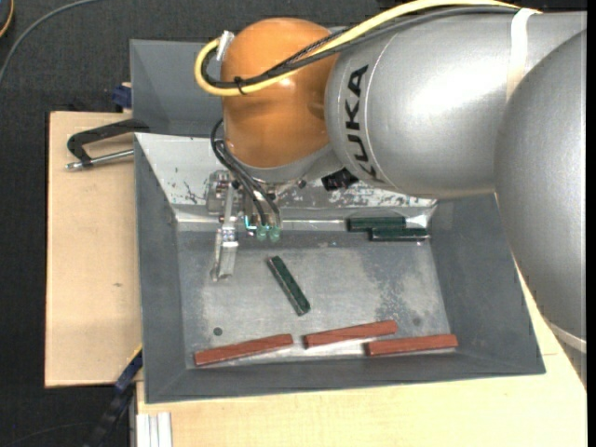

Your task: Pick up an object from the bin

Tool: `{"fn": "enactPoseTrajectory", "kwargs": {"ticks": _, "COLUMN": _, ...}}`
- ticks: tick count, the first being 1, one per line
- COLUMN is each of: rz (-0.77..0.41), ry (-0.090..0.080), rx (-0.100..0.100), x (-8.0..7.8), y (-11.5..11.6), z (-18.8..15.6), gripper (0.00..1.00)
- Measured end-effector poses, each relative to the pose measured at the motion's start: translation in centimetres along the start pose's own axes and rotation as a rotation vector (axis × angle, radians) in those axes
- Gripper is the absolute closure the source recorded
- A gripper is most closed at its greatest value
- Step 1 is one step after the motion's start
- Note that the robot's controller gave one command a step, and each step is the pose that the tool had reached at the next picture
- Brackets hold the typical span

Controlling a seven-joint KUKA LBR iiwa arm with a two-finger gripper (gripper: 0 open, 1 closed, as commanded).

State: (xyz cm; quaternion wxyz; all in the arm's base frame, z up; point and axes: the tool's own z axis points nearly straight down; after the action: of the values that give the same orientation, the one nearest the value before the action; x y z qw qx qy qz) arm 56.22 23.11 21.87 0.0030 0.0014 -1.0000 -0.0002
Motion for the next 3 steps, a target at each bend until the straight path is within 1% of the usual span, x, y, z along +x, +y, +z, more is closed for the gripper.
{"fn": "enactPoseTrajectory", "kwargs": {"ticks": 1, "rz": -0.138, "ry": 0.002, "rx": 0.004, "x": 5.1, "y": -7.9, "z": 9.2, "gripper": 0.00}}
{"fn": "enactPoseTrajectory", "kwargs": {"ticks": 2, "rz": -0.147, "ry": -0.007, "rx": 0.001, "x": 5.6, "y": -15.6, "z": 15.0, "gripper": 0.00}}
{"fn": "enactPoseTrajectory", "kwargs": {"ticks": 3, "rz": -0.158, "ry": -0.015, "rx": 0.001, "x": 2.3, "y": -21.5, "z": 14.7, "gripper": 0.00}}
